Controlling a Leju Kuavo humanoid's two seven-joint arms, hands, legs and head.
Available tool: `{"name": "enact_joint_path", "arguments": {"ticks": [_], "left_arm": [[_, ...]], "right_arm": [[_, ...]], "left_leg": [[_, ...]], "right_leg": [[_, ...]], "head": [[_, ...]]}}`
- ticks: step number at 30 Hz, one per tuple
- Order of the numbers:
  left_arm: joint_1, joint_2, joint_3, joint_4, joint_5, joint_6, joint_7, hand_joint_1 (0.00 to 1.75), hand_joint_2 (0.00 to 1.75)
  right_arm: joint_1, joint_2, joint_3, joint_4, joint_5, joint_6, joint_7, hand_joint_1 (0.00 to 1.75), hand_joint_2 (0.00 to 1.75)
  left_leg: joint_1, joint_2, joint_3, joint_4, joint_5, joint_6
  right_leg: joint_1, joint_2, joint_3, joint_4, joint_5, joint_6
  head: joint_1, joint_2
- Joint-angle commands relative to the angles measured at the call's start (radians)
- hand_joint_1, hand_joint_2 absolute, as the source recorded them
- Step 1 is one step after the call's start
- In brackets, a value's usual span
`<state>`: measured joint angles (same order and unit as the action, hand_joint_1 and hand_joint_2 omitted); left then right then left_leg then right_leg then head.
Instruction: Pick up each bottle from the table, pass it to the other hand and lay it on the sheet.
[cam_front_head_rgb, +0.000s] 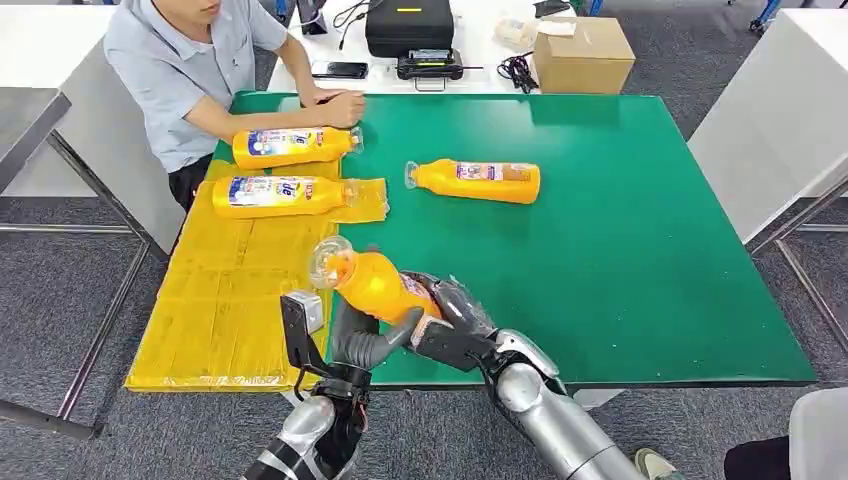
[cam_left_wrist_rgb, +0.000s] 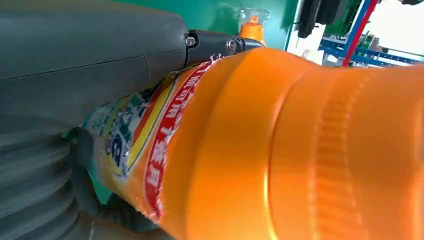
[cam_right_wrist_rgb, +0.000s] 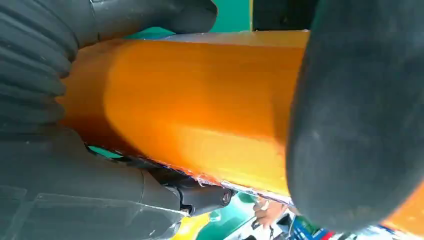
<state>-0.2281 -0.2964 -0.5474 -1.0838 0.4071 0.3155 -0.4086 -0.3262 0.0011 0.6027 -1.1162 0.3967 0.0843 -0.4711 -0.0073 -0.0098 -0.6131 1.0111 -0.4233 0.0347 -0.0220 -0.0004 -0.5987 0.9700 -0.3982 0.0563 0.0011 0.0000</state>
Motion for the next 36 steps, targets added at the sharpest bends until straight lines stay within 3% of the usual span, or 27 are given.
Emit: {"name": "enact_joint_path", "arguments": {"ticks": [1,2,8,9,10,11,25,27,28,31,34,36], "left_arm": [[-0.045,0.022,-0.038,0.023,0.032,-0.024,0.014,1.55,1.75],[-0.044,0.026,-0.047,0.020,0.041,-0.037,0.015,1.75,1.75],[-0.037,0.033,-0.060,0.005,0.048,-0.040,0.002,1.75,1.75],[-0.036,0.035,-0.058,0.003,0.050,-0.034,-0.001,1.75,1.75],[-0.035,0.036,-0.059,0.003,0.050,-0.033,-0.003,1.75,1.75],[-0.033,0.039,-0.060,-0.002,0.044,-0.022,-0.014,1.75,1.75],[-0.046,0.060,-0.024,-0.020,-0.133,0.234,-0.117,1.75,1.75],[-0.056,0.068,-0.021,0.004,-0.323,0.383,-0.163,1.75,1.75],[-0.036,0.033,0.080,0.014,-0.528,0.381,-0.153,1.75,1.75],[-0.038,0.040,0.081,0.014,-0.526,0.377,-0.152,1.75,1.75],[0.013,-0.053,0.394,-0.040,-1.194,0.383,-0.087,1.75,1.75],[-0.003,-0.053,0.480,-0.038,-1.418,0.383,-0.031,1.75,1.75]], "right_arm": [[-0.042,-0.003,0.067,0.049,-0.013,0.004,-0.009,1.75,1.75],[-0.043,-0.004,0.068,0.049,-0.016,0.003,-0.010,1.75,1.75],[-0.046,-0.002,0.057,0.055,-0.037,0.005,-0.007,1.75,1.75],[-0.045,0.001,0.051,0.059,-0.043,0.003,-0.002,1.47,1.75],[-0.045,0.001,0.050,0.060,-0.046,0.003,0.000,0.93,1.75],[-0.044,0.004,0.041,0.067,-0.057,0.003,0.012,0.00,1.75],[-0.007,0.010,-0.006,0.100,-0.042,-0.091,0.032,0.00,1.75],[0.000,0.016,-0.022,0.114,-0.035,-0.108,0.027,0.00,1.75],[0.001,0.023,-0.030,0.131,-0.025,-0.117,0.018,0.00,1.75],[0.001,0.025,-0.032,0.137,-0.023,-0.118,0.014,0.00,1.75],[-0.010,0.045,-0.052,0.165,-0.011,-0.117,0.000,0.00,1.75],[-0.019,0.053,-0.063,0.181,-0.009,-0.118,-0.008,0.00,1.75]], "left_leg": [[0.001,0.001,0.002,0.000,-0.001,-0.002],[0.001,0.002,0.004,0.000,-0.002,-0.002],[0.001,0.002,0.002,0.000,-0.001,-0.002],[0.001,0.002,0.004,0.000,-0.002,-0.002],[0.001,0.002,0.003,0.000,-0.002,-0.002],[0.001,0.002,0.002,0.000,-0.001,-0.001],[0.001,0.001,0.003,-0.001,-0.001,-0.002],[0.001,0.001,0.003,-0.001,-0.001,-0.002],[0.001,0.001,0.003,-0.001,-0.001,-0.002],[0.001,0.002,0.004,-0.001,-0.001,-0.002],[0.001,0.002,0.003,0.000,-0.001,-0.002],[0.001,0.005,0.003,0.000,-0.002,-0.002]], "right_leg": [[0.001,0.001,0.002,0.000,-0.001,-0.002],[0.002,0.001,0.003,0.000,-0.001,-0.003],[0.001,0.001,0.002,0.000,-0.001,-0.002],[0.002,0.001,0.004,0.000,-0.001,-0.003],[0.001,0.001,0.003,0.000,-0.001,-0.002],[0.001,0.001,0.002,0.000,-0.001,-0.002],[0.001,0.000,0.003,-0.001,-0.001,-0.002],[0.001,0.000,0.003,-0.001,-0.001,-0.002],[0.001,0.000,0.003,-0.001,0.000,-0.002],[0.002,0.002,0.003,-0.001,-0.001,-0.002],[0.001,0.002,0.003,-0.001,0.000,-0.002],[0.002,0.004,0.002,0.000,0.000,-0.002]], "head": [[0.000,0.000],[0.000,0.000],[0.000,0.000],[0.000,0.000],[0.000,0.000],[0.000,0.000],[0.000,0.000],[0.000,0.000],[0.000,0.000],[0.000,0.000],[0.000,0.000],[0.000,0.000]]}}
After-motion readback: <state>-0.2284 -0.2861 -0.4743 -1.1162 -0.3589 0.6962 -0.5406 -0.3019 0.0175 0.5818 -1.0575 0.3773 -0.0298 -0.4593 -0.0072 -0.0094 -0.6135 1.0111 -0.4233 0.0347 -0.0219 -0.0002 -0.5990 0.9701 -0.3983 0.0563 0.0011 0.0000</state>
